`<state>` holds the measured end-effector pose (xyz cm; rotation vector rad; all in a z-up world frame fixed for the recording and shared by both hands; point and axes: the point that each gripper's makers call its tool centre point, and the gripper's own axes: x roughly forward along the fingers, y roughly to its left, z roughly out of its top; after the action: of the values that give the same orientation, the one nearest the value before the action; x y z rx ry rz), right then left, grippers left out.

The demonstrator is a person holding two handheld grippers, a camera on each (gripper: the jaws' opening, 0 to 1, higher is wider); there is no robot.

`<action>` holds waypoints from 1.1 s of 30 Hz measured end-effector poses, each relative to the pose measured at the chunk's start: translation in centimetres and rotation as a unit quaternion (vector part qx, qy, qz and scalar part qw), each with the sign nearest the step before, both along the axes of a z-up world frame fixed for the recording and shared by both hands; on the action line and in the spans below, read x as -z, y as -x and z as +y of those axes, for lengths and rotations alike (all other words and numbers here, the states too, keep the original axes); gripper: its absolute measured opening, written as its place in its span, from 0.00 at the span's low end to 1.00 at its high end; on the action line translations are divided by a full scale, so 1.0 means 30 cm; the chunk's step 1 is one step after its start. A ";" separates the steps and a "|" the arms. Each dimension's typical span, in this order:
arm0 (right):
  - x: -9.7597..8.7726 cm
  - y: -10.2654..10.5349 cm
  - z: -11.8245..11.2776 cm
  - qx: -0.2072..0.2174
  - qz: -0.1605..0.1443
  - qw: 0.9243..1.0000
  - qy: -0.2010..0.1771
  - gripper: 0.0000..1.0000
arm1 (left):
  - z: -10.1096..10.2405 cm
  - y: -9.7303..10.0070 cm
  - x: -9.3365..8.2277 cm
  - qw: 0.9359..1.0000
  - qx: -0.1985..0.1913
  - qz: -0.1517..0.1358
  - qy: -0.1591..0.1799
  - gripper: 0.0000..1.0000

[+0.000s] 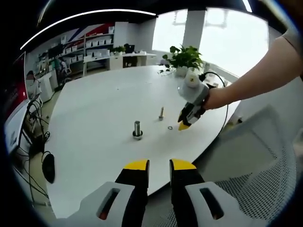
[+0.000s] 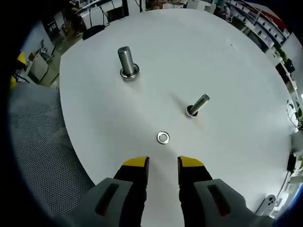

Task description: Place the washer onto the threaded stud by aligning its center hole with the stud, sliding it down to the base, and recovering from edge contact or off-axis alignment until the washer reaches the visible bottom stop.

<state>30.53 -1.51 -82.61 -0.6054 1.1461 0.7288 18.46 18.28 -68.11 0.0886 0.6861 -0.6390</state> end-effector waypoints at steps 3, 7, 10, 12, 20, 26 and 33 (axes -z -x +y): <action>0.001 -0.001 0.011 0.003 0.000 1.000 -0.004 0.27 | -0.001 0.002 0.000 1.000 0.000 0.001 0.000 0.16; 0.007 0.003 0.032 -0.003 0.004 1.000 -0.002 0.27 | -0.006 0.002 0.000 1.000 0.005 0.000 0.003 0.16; 0.008 -0.007 0.043 -0.008 0.002 1.000 -0.006 0.29 | -0.012 0.006 0.003 1.000 0.010 0.004 0.001 0.16; 0.015 -0.012 0.044 -0.005 0.006 1.000 -0.005 0.29 | -0.010 0.005 0.001 1.000 0.008 0.002 0.001 0.16; 0.023 -0.009 0.062 0.000 0.011 1.000 -0.015 0.32 | -0.010 0.003 0.000 1.000 0.006 0.003 0.007 0.16; 0.046 -0.013 0.062 0.000 0.001 0.999 -0.033 0.31 | -0.006 -0.002 -0.005 1.000 -0.002 0.001 0.010 0.16; 0.043 -0.055 0.072 0.003 0.000 0.999 -0.042 0.29 | 0.000 -0.004 0.000 1.000 -0.006 0.003 0.006 0.16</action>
<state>32.19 0.64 -83.89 -0.5318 1.1103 0.7678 18.60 18.26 -68.10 0.0718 0.6888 -0.6308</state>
